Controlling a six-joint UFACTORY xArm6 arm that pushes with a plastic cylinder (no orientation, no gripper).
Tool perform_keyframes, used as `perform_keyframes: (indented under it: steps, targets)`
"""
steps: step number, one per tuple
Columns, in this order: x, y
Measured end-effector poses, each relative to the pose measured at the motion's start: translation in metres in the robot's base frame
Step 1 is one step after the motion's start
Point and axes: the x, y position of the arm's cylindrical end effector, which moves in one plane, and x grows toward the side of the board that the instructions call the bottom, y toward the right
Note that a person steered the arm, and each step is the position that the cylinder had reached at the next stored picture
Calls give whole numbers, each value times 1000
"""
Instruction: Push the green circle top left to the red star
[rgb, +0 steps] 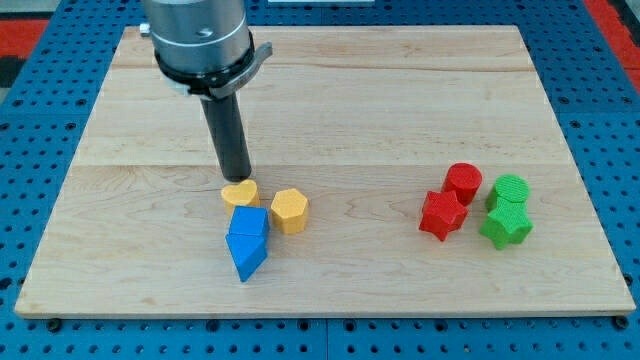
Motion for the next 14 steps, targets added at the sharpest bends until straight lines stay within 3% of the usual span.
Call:
perform_keyframes:
  steps: [1, 4, 7, 8, 9, 13, 14]
  targets:
    - [-24, 30]
    - [-32, 188]
    - [13, 350]
    - [36, 354]
    - [45, 319]
    - [25, 127]
    - [22, 145]
